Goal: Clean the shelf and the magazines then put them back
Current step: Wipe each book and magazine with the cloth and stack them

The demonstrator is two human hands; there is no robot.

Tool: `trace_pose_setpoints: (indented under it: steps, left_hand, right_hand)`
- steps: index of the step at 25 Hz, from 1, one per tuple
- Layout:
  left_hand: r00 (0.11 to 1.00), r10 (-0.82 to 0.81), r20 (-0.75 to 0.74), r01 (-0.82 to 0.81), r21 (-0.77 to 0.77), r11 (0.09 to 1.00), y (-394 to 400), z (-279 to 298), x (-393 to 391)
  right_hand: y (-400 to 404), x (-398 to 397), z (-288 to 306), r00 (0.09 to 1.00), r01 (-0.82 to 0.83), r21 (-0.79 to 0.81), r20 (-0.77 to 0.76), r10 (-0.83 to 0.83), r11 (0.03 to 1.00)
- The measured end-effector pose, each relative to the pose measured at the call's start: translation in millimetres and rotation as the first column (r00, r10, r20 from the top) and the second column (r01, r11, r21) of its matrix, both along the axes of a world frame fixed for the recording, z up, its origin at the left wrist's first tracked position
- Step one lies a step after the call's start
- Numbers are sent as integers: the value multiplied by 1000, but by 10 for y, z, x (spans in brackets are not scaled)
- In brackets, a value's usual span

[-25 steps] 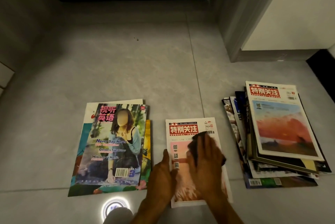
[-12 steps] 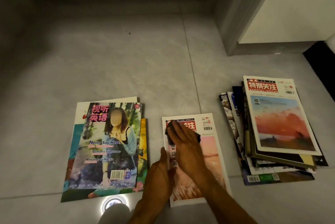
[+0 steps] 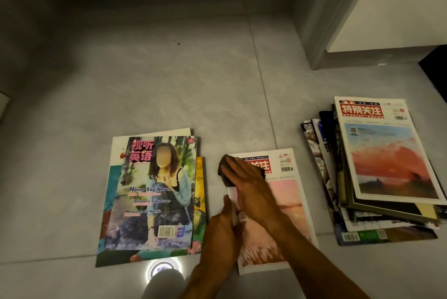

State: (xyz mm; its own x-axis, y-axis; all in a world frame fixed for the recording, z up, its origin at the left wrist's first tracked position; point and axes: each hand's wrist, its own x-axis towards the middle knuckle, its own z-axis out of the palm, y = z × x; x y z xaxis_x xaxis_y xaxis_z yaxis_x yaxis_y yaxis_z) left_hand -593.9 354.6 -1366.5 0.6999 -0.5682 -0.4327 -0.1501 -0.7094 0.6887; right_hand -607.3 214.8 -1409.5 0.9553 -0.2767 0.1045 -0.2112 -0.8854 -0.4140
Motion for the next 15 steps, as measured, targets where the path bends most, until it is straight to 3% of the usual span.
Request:
trace_pose_setpoints:
  steps: [1, 4, 5, 8, 9, 11, 13, 15]
  left_hand:
    - [999, 35, -35, -36, -37, 999, 5, 27, 2]
    - [998, 33, -52, -36, -57, 998, -10, 29, -9]
    - [993, 48, -107, -53, -49, 997, -18, 51, -11]
    - [984, 73, -165, -80, -39, 996, -28, 5, 1]
    - [983, 47, -177, -58, -56, 997, -23, 42, 33]
    - [988, -32, -150, 28, -28, 999, -10, 47, 89]
    - [986, -129, -102, 136, 75, 988, -26, 79, 199]
    - [980, -169, -108, 186, 166, 968, -54, 70, 307]
  right_hand:
    - [-199, -38, -4, 999, -27, -9, -22, 27, 1000]
    - [-456, 11, 65, 925, 379, 73, -47, -377, 922]
    - [-347, 78, 92, 908, 419, 121, -47, -417, 900]
    - [-63, 64, 44, 994, 96, 170, 35, -103, 981]
    - [-127, 44, 51, 997, 61, 195, 30, -68, 979]
    - [-315, 58, 38, 982, 188, 199, -11, -190, 962]
    - [-276, 70, 28, 949, 315, 104, -13, -315, 943]
    - [-75, -15, 9, 954, 299, 80, 0, -300, 951]
